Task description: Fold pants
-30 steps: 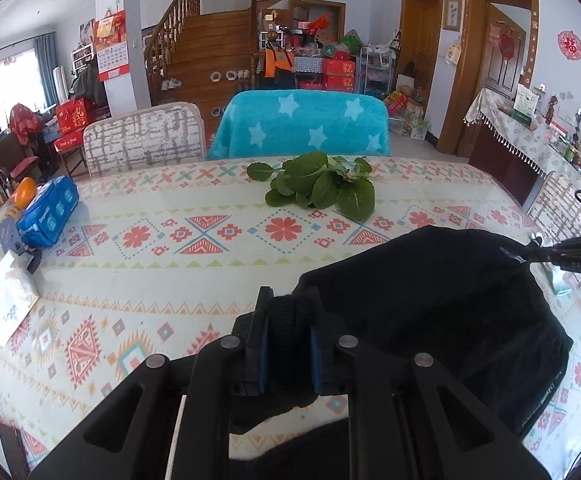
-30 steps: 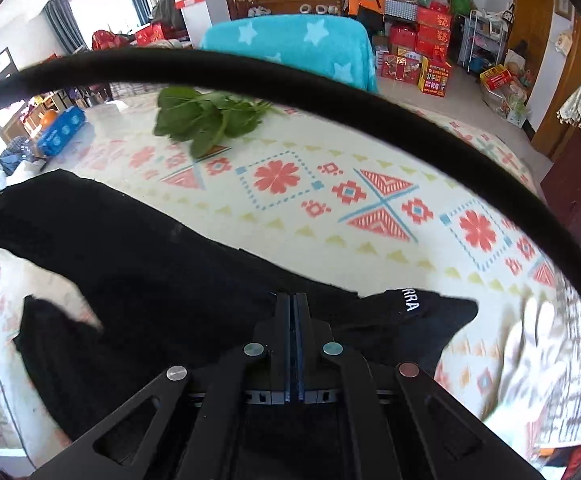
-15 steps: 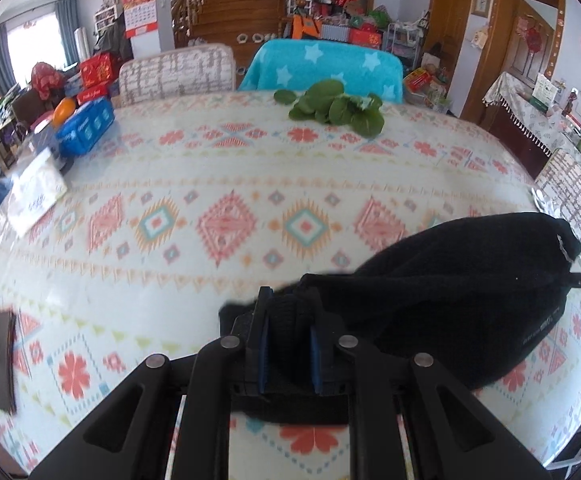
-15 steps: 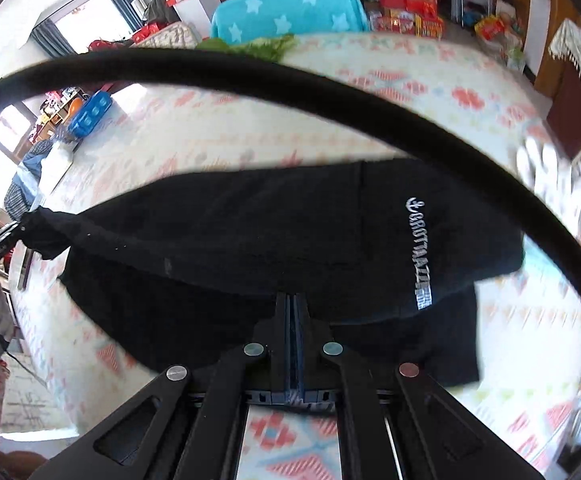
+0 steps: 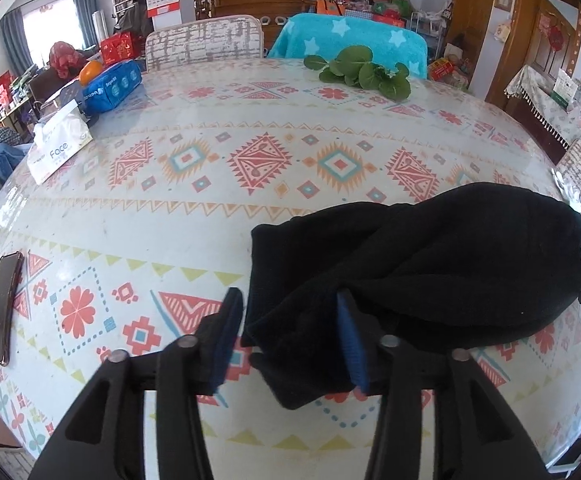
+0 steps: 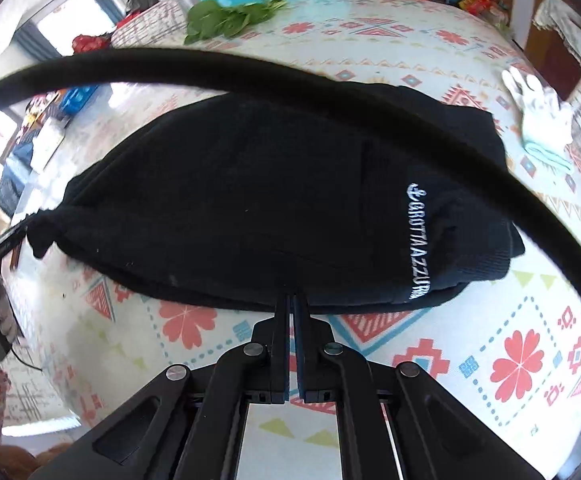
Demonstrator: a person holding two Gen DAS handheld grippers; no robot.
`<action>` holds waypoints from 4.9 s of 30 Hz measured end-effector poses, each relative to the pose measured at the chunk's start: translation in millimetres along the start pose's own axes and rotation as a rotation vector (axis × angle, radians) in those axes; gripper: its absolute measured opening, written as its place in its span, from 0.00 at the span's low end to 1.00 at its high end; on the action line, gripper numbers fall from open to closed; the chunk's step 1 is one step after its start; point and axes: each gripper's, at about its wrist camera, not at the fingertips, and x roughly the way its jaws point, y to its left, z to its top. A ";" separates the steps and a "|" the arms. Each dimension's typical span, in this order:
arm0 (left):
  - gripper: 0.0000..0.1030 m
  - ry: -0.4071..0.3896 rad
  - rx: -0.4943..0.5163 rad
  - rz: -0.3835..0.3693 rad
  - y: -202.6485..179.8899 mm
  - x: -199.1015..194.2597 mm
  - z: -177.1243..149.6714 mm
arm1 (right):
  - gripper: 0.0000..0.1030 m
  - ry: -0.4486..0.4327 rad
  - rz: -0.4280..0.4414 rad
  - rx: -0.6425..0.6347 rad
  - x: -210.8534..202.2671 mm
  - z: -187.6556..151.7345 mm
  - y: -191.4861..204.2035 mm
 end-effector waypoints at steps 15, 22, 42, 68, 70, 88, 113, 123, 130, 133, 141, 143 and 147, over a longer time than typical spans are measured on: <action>0.59 -0.023 -0.213 0.069 53.9 -50.1 -39.2 | 0.55 -0.069 0.095 -0.040 -38.1 8.2 33.9; 0.59 -0.030 -0.290 0.045 56.3 -59.2 -45.3 | 0.79 -0.105 0.142 -0.232 -29.6 56.1 105.8; 0.59 0.073 -0.359 -0.059 91.7 -18.7 -62.3 | 0.39 0.235 0.256 -1.007 133.8 61.7 397.0; 0.59 0.080 -0.365 -0.126 99.1 2.4 -40.3 | 0.52 0.154 0.230 -0.681 154.1 144.0 389.2; 0.59 0.071 -0.358 -0.128 96.9 1.0 -34.6 | 0.58 0.119 0.247 -0.652 142.1 150.8 383.6; 0.59 0.170 -0.089 -0.009 6.2 73.8 23.2 | 0.58 0.040 -0.088 -0.243 70.9 77.2 158.4; 0.80 0.147 0.027 -0.037 -93.9 60.5 12.5 | 0.58 -0.038 -0.266 -0.043 20.3 14.8 41.6; 0.80 0.098 -0.078 -0.023 -65.9 21.0 2.6 | 0.58 -0.042 -0.191 -0.130 -13.4 -7.6 38.8; 0.80 0.105 -0.317 0.008 3.4 1.3 -21.5 | 0.60 -0.047 0.031 -0.340 -3.7 60.2 127.5; 0.80 0.101 -0.376 0.001 24.1 -1.6 -33.8 | 0.66 -0.024 0.109 -0.493 14.2 80.0 187.8; 0.80 0.102 -0.475 -0.080 61.3 4.6 -53.7 | 0.66 0.119 0.193 -0.821 94.4 116.5 333.4; 0.80 0.099 -0.485 -0.093 68.1 4.7 -56.3 | 0.66 0.150 0.197 -0.851 111.9 120.4 353.4; 0.80 0.100 -0.496 -0.118 80.4 6.8 -59.7 | 0.66 0.230 0.217 -0.897 151.9 123.4 383.5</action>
